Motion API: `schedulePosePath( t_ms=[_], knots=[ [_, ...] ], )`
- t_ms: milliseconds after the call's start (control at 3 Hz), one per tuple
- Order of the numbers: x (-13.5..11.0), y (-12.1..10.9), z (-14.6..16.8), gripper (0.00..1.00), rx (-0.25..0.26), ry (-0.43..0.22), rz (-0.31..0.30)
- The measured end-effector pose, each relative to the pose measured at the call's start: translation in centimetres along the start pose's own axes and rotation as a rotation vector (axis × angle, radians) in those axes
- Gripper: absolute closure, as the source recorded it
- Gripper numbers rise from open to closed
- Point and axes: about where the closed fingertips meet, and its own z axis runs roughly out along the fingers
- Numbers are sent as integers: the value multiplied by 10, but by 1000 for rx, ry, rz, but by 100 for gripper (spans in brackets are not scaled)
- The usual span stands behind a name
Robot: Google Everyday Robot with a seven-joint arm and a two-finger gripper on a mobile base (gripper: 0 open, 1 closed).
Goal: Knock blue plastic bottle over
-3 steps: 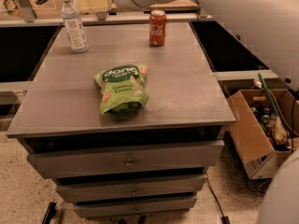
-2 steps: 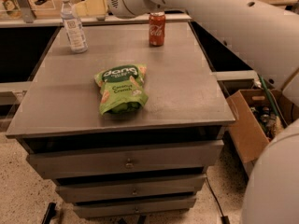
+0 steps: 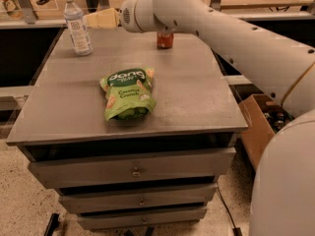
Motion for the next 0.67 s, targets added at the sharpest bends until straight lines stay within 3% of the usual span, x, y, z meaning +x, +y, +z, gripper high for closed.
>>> schedulePosePath(
  t_ms=[667],
  knots=[
    [-9, -5, 33, 0, -65, -25, -115]
  ],
)
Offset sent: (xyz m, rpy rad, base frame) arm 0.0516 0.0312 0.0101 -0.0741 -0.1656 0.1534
